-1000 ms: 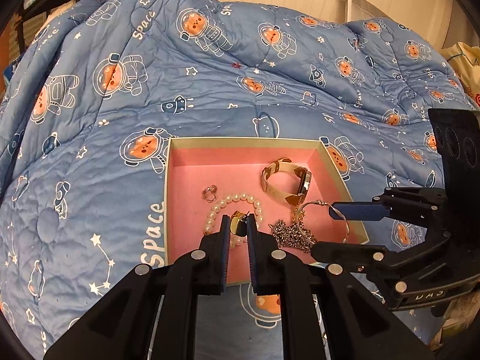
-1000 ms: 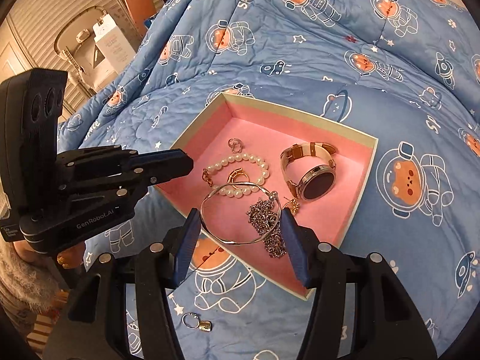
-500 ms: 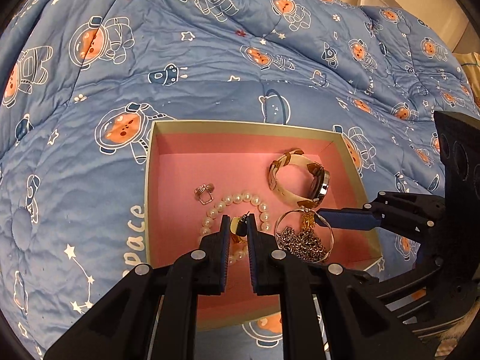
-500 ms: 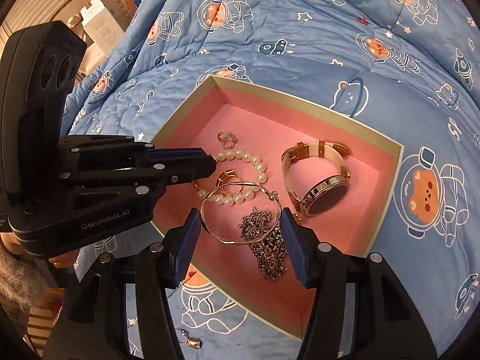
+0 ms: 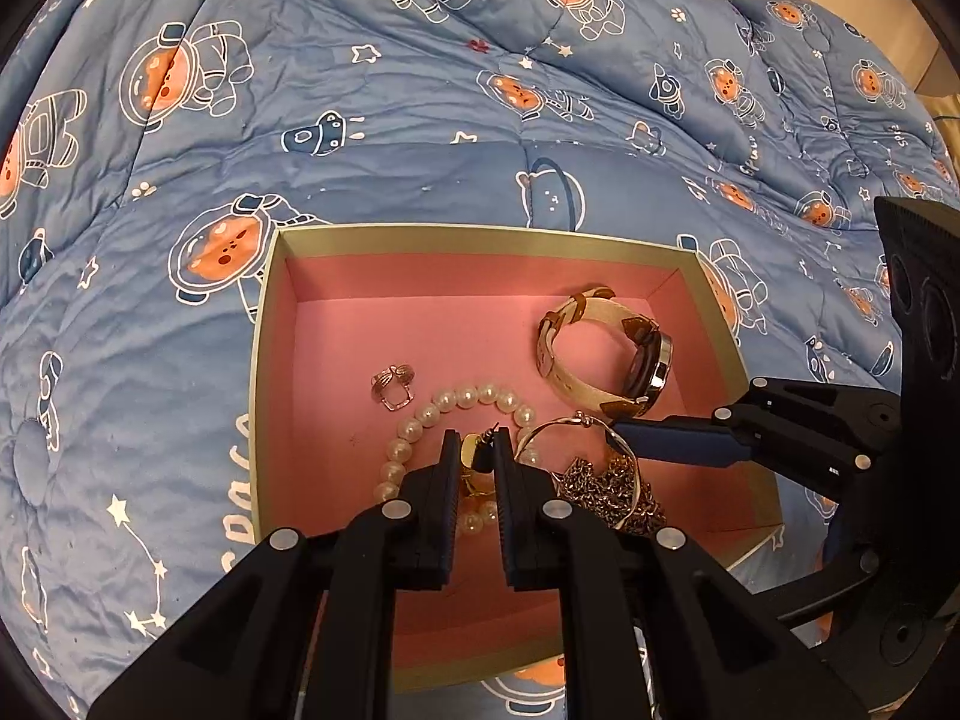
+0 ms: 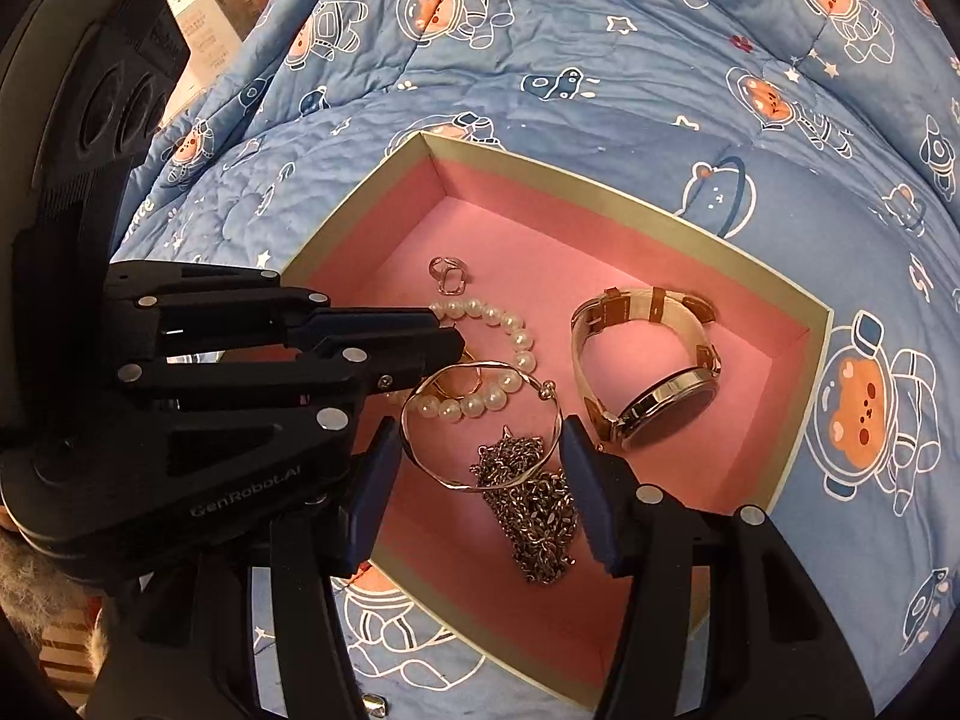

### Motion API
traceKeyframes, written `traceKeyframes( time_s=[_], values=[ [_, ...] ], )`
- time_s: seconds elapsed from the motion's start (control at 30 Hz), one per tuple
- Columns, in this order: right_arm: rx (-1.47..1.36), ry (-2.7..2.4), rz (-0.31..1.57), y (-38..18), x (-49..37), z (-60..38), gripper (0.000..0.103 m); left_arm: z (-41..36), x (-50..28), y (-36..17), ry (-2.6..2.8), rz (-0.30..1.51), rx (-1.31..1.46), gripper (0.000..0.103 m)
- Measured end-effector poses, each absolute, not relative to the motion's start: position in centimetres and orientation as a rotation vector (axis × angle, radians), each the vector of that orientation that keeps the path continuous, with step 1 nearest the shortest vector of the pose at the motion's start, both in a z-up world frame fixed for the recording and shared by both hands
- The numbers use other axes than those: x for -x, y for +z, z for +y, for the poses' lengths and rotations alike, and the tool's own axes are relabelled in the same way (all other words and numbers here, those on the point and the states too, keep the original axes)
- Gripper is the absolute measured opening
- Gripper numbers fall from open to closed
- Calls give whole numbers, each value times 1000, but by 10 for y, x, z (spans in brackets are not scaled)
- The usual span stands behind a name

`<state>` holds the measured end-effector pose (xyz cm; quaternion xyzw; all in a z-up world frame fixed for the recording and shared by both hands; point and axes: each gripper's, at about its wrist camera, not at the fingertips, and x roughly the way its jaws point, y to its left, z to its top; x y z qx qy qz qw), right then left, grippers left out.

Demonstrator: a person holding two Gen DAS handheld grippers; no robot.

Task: Organize jewelry
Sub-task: 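Carry the gold charm into the box with the left tool while the right tool carries the bangle there, then open both tools to drop the charm and bangle in the box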

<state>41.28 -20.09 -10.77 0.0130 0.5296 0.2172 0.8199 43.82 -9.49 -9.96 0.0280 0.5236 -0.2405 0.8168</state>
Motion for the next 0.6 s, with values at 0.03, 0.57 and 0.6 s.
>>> traceKeyframes(
  time_s=[0.03, 0.57, 0.6],
  values=[
    [-24, 462, 1130, -108, -414, -200, 55, -94, -440, -100, -511, 1121, -55, 11],
    [68, 427, 1136, -113, -420, -192, 56, -94, -446, -102, -471, 1129, -40, 12],
    [68, 428, 1135, -113, -420, -192, 56, -95, -445, -103, -473, 1129, -41, 12]
  ],
)
